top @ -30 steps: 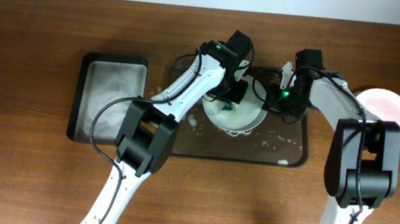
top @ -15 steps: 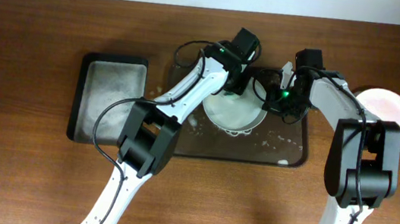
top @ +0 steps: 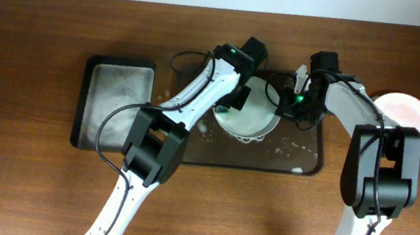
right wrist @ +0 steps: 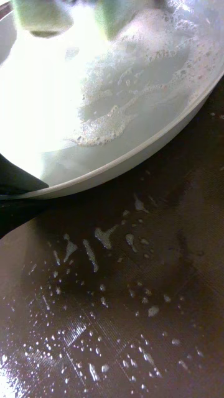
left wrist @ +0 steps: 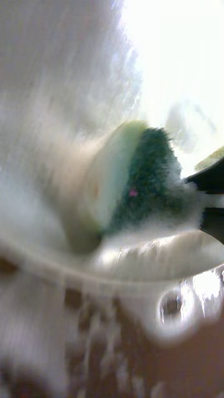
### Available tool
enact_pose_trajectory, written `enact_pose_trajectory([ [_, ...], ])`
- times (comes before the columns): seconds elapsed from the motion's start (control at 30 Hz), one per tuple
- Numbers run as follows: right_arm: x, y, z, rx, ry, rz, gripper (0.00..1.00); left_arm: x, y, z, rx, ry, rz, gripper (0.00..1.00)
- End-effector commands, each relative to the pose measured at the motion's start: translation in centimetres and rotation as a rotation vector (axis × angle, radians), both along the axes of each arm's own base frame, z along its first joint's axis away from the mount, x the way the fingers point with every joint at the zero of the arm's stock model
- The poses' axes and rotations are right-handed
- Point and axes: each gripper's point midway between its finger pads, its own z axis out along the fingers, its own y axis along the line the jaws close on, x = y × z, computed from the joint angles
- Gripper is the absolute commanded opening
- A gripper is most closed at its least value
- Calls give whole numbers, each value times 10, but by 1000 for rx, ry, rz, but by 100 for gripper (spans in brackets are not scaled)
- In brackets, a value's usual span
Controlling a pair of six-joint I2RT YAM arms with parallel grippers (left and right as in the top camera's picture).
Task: Clean dirty plates on tray and stack at the side
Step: 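Keep scrubbing the plate face with the sponge while right gripper holds it, then lift the sponge away and raise the plate with the right gripper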
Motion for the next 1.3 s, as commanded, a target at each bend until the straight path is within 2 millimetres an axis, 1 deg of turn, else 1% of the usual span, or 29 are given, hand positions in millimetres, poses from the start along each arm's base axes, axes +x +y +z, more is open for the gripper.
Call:
enact_pose_trajectory([
  [0.0, -9, -3, -19, -23, 49, 0, 4, -45, -55, -9, -333, 257, -97, 0],
  [0.03, -9, -3, -19, -23, 49, 0, 4, -45, -62, -6, -376, 263, -104, 0],
  [0.1, -9, -3, -19, -24, 49, 0, 4, -37, -73, -3, -428, 234, -112, 0],
  [0.17, -9, -3, -19, -24, 49, 0, 4, -24, -80, 0, -460, 183, -99, 0],
  [0.27, -9, -3, -19, -24, 49, 0, 4, -1, -84, 4, -493, 100, -74, 0],
  [0.3, -9, -3, -19, -24, 49, 0, 4, 8, -79, 2, -467, 69, -41, 0],
  [0.37, -9, -3, -19, -24, 50, 0, 4, 26, -60, -4, -373, -2, 52, 0],
  [0.4, -9, -3, -19, -24, 50, 0, 4, 38, -41, -8, -292, -58, 115, 0],
  [0.57, -9, -3, -19, -24, 49, 0, 4, 67, 14, -9, -54, -215, 230, 0],
  [0.6, -9, -3, -19, -24, 49, 0, 4, 70, 28, -7, 15, -251, 259, 0],
  [0.63, -9, -3, -19, -24, 49, 0, 4, 72, 39, -6, 70, -273, 268, 0],
  [0.7, -9, -3, -19, -24, 49, 0, 4, 67, 51, -6, 134, -270, 271, 0],
  [0.77, -9, -3, -19, -24, 49, 0, 4, 56, 54, -9, 154, -222, 261, 0],
  [0.9, -9, -3, -19, -24, 49, 0, 4, 16, 47, -19, 112, -24, 233, 0],
  [0.93, -9, -3, -19, -24, 49, 0, 4, 0, 41, -21, 76, 57, 226, 0],
  [0.97, -9, -3, -19, -23, 49, 0, 4, -9, 36, -21, 45, 108, 211, 0],
  [1.03, -9, -3, -19, -23, 49, 0, 4, -29, 18, -20, -51, 221, 152, 0],
  [1.07, -9, -3, -19, -23, 49, 0, 4, -36, 10, -19, -100, 259, 129, 0],
  [1.17, -9, -3, -19, -22, 49, 0, 4, -48, -20, -10, -269, 341, 71, 0],
  [1.23, -9, -3, -19, -20, 49, 1, 4, -47, -37, -5, -367, 357, 58, 0],
  [1.27, -9, -3, -19, -20, 49, 1, 4, -42, -50, 0, -434, 344, 40, 0],
])
